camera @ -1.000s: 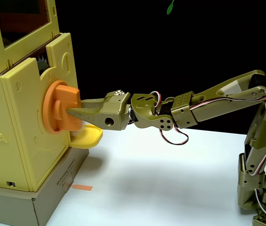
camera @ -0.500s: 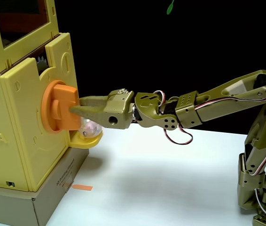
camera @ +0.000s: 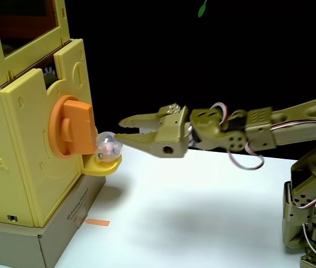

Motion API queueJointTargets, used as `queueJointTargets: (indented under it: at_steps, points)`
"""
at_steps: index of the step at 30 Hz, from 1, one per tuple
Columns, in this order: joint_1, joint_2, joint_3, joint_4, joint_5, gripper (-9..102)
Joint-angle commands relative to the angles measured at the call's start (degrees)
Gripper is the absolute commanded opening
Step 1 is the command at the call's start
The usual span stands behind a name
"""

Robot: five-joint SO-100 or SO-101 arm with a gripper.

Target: Turn the button of vending machine.

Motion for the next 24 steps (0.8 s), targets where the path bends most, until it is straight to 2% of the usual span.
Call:
queueJointTargets:
  at_steps: [1, 5, 9, 13, 16, 19, 24]
  points:
    - [2.9, 10.8, 0.0, 12.0, -25.8, 12]
    - [2.9, 18.2, 1.1, 14.3, -54.8, 14]
    - [0.8, 23.1, 7.9, 10.5, -69.9, 12]
    - [-1.3, 27.9, 19.7, 4.5, -73.6, 11]
    - [-1.9, 31.3, 25.2, 3.9, -74.0, 7]
    - [-2.0, 34.6, 30.8, 3.3, -72.9, 3]
    - [-2.2, 39.1, 43.7, -5.4, -68.2, -1]
